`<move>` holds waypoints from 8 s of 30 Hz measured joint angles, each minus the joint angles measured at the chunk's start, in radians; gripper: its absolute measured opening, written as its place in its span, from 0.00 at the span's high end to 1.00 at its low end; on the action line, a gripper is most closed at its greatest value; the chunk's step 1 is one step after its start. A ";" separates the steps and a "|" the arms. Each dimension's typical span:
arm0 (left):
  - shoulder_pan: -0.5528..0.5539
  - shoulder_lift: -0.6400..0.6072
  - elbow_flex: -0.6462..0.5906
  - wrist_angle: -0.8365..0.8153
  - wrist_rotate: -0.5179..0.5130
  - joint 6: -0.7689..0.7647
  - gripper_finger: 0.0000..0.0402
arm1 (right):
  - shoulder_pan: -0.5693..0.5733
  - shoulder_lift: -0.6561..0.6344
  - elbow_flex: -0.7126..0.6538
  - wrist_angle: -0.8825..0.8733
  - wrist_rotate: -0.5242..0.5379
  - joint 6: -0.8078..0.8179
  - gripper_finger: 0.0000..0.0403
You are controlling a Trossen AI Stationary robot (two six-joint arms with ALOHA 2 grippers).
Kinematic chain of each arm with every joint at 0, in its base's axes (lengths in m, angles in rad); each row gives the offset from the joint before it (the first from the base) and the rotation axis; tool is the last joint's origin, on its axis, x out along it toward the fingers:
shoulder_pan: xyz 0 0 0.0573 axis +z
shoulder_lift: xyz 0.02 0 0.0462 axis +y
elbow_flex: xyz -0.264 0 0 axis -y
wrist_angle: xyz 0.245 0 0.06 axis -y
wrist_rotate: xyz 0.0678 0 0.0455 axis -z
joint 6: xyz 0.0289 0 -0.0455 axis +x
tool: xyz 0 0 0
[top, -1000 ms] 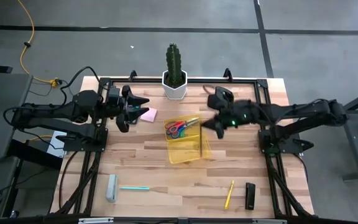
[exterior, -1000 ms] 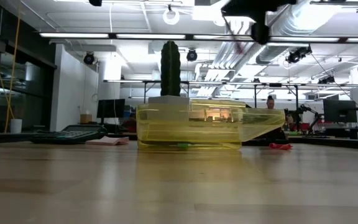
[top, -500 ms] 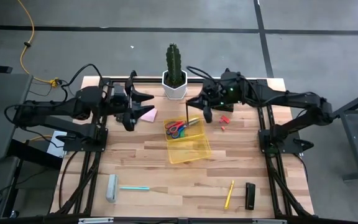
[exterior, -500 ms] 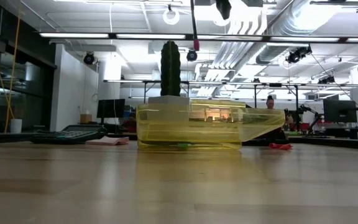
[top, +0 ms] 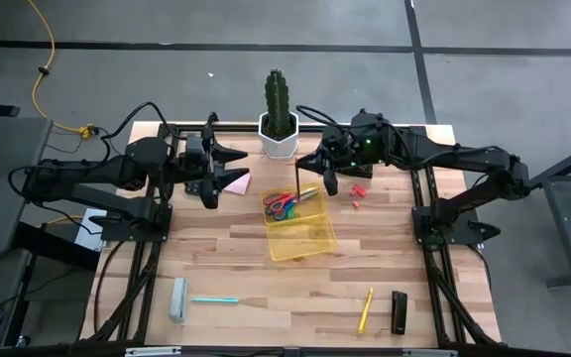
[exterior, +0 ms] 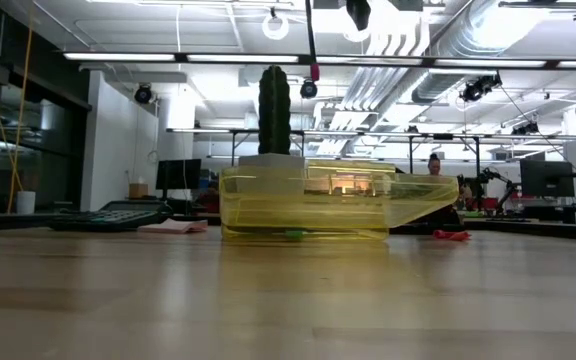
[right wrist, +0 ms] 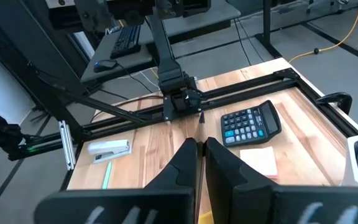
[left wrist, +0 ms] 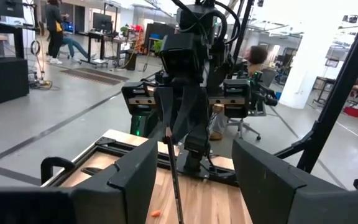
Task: Pack school essentials
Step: Put the black pencil into the yellow supply box, then put the blue pen into the yellow supply box
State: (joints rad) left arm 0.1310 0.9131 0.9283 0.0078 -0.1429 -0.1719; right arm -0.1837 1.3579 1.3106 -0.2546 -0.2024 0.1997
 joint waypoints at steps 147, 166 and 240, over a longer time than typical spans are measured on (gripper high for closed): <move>-0.940 0.827 -0.036 -0.600 -0.009 -0.780 0.58 | 0.079 -0.275 -0.543 0.521 0.036 0.001 0.50; -0.878 0.695 -0.053 -0.688 -0.030 -0.725 0.99 | 0.079 -0.275 -0.543 0.517 0.043 0.001 0.51; -0.013 0.406 -0.179 0.470 -0.101 -0.061 1.00 | 0.071 0.015 -0.379 0.692 0.165 0.123 0.87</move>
State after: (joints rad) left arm 0.1178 1.3186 0.7494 0.4778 -0.2437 -0.2333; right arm -0.1123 1.3727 0.9314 0.4377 -0.0376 0.3230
